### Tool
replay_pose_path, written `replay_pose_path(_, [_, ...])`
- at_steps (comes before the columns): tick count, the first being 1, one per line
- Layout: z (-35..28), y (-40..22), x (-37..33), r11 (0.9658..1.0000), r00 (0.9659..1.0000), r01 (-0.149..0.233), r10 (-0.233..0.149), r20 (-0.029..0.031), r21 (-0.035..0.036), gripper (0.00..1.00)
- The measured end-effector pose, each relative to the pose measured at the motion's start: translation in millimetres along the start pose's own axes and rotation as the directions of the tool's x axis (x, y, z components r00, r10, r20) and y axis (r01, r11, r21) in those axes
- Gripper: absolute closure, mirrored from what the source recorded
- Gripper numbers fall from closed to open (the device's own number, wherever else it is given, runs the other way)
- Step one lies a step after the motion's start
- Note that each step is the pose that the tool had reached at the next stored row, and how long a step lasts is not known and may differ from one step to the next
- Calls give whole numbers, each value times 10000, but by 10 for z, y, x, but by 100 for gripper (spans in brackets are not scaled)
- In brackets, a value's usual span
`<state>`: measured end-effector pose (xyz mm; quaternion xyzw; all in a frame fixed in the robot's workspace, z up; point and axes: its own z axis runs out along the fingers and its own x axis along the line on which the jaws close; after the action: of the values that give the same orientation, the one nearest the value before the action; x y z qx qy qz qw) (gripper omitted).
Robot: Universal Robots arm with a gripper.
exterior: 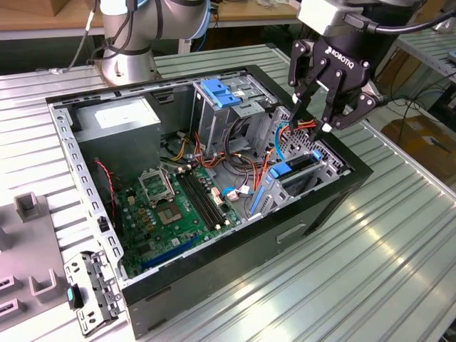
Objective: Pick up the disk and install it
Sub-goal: 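Insert the disk into the insertion slot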
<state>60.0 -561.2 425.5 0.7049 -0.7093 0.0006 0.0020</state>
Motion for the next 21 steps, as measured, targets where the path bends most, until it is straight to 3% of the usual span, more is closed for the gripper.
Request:
replay_pose_path(3, [62, 0, 0, 10000, 10000, 0, 0, 1, 0, 58])
replay_pose_path(5, [98, 0, 0, 10000, 10000, 0, 0, 0, 0, 70])
replay_pose_path(7, [137, 0, -1, 10000, 10000, 0, 0, 1, 0, 70])
replay_pose_path(10, [203, 0, -1, 10000, 10000, 0, 0, 1, 0, 88])
replay_pose_path(21, [418, 0, -2, 10000, 10000, 0, 0, 4, 0, 89])
